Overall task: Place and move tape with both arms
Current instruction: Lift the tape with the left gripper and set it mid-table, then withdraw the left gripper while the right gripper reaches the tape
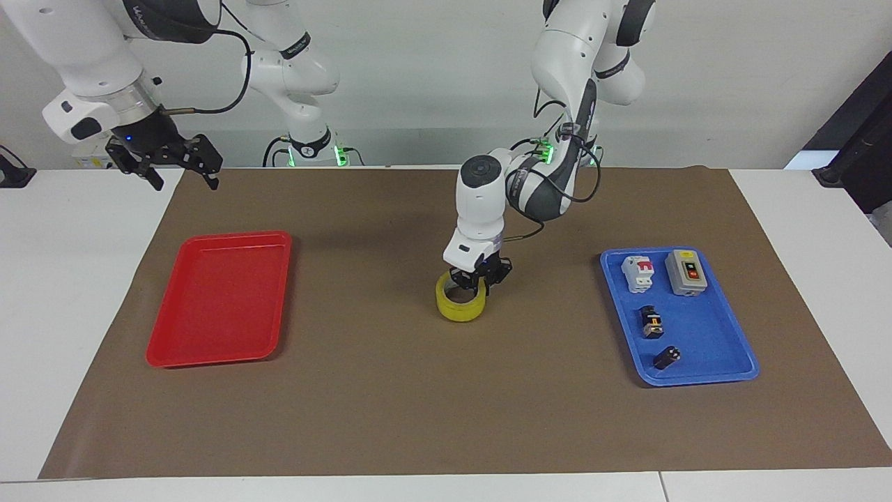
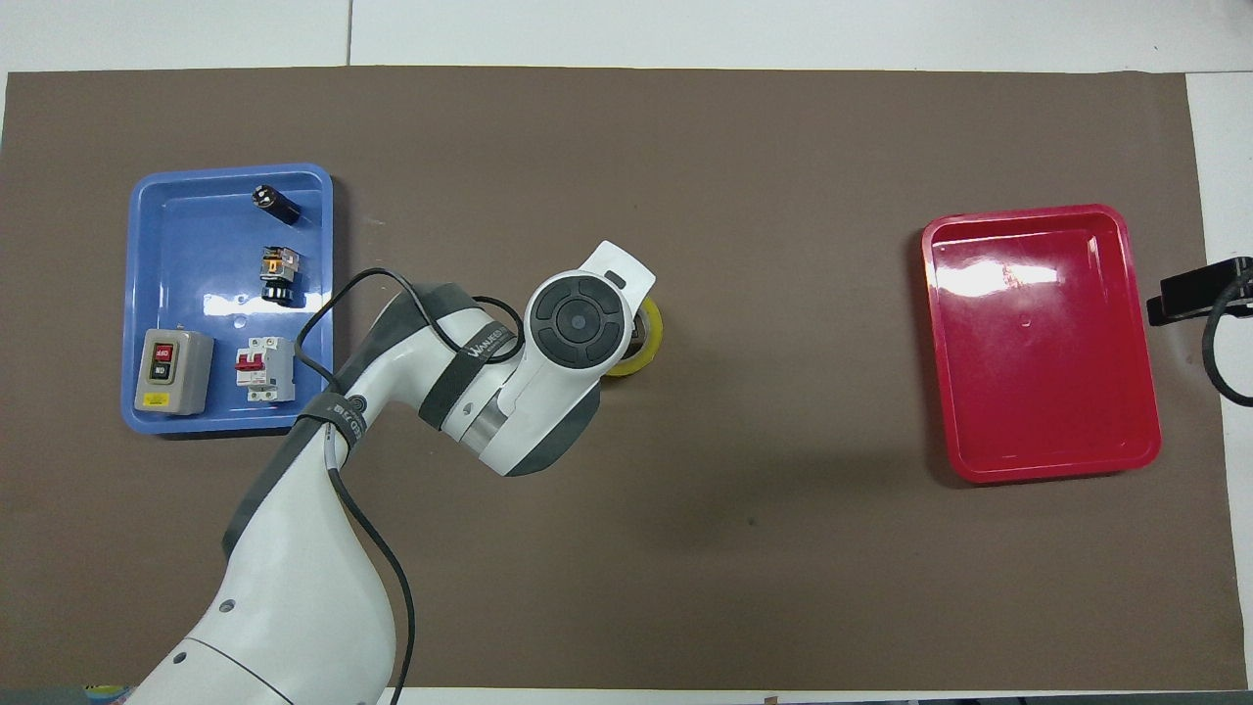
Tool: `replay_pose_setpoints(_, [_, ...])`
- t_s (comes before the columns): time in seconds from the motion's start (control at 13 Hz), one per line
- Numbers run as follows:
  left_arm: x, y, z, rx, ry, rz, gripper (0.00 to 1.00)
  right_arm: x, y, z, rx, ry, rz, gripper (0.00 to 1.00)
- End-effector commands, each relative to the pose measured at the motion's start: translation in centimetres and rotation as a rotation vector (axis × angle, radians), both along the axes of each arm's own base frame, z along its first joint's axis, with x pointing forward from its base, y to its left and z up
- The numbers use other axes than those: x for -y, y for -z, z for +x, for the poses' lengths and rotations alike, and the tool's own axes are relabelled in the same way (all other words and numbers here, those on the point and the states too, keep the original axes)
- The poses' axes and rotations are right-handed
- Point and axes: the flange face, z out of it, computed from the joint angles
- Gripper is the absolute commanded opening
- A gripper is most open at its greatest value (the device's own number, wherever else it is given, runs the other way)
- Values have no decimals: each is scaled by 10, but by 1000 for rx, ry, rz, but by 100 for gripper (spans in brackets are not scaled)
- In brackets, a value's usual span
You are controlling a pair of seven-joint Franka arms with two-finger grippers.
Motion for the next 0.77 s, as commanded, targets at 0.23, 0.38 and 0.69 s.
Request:
replay_pose_setpoints(0.23, [-20, -32, -1, 18, -18, -2, 98, -3, 1, -7, -12, -29, 21, 100])
replay_pose_setpoints(0.38, [-61, -68, -1, 35, -60, -18, 100, -14, 5, -12, -46, -105, 25, 100])
replay_pose_setpoints(0.69, [-152, -114, 21, 25, -54, 8, 100, -139, 27, 18, 91, -128, 22, 100])
